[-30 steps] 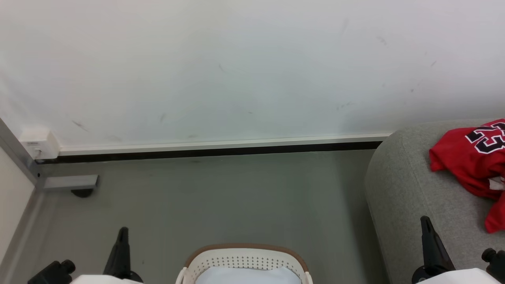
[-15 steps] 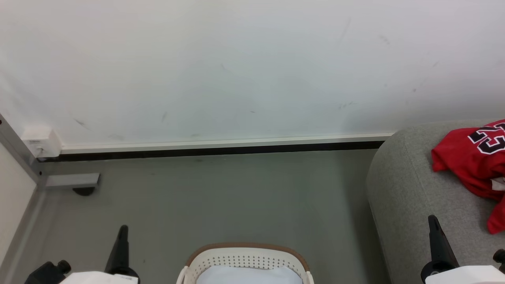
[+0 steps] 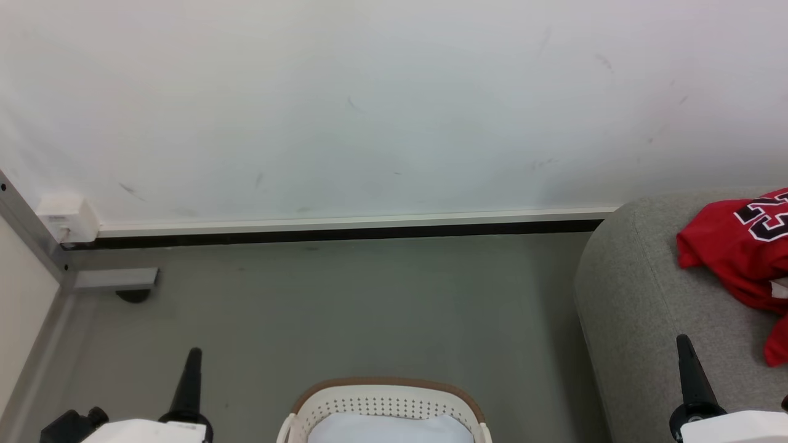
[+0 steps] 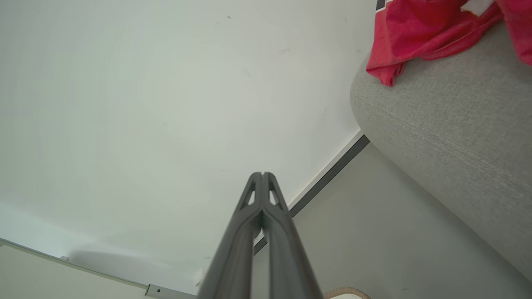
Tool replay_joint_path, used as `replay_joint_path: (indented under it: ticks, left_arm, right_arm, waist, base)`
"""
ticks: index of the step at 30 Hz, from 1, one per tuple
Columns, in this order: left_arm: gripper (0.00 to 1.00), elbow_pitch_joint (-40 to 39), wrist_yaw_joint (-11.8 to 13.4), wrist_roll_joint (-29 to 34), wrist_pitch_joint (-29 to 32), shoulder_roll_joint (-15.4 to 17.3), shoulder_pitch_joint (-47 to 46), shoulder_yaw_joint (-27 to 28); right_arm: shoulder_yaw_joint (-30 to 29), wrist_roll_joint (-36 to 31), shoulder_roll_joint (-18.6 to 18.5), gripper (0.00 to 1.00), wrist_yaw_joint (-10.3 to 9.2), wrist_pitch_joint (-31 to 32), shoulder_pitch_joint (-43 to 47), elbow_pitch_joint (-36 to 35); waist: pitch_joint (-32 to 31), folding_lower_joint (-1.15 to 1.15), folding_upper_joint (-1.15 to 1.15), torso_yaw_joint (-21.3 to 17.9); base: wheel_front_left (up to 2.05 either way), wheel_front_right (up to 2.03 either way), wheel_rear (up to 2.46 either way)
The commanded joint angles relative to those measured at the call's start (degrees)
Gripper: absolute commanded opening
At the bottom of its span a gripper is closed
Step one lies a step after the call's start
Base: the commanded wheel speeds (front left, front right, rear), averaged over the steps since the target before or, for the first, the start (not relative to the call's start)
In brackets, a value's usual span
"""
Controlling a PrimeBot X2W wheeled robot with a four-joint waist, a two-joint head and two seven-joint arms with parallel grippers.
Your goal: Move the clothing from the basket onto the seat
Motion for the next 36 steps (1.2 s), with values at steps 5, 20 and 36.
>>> replay_joint_path:
  ticks: [5, 20, 36]
  left_arm:
    - [0.00, -0.2, -0.6, -3.7, 1.0, 0.0, -1.4, 0.8]
    - [0.00, 0.4, -1.5, -11.0, 3.3, -0.7, -1.9, 2.0]
    - [0.00, 1.0, -2.3, -17.8, 5.4, -1.3, -2.6, 3.0]
  right_arm:
    - [-0.9, 3.5, -0.2, 0.00, -0.05, 1.0, -1.4, -0.8]
    - [-2.4, 10.9, 0.1, 0.00, -0.07, 3.2, -1.6, -0.8]
    - [-3.9, 17.8, 0.3, 0.00, -0.09, 5.3, -1.7, -0.7]
  waist:
    - [0.1, 0.00, 0.00, 0.1]
    - [0.2, 0.00, 0.00, 0.5]
    - [0.4, 0.00, 0.00, 0.9]
  base:
    - [0.00, 0.00, 0.00]
    - [0.00, 0.00, 0.00]
    - [0.00, 0.00, 0.00]
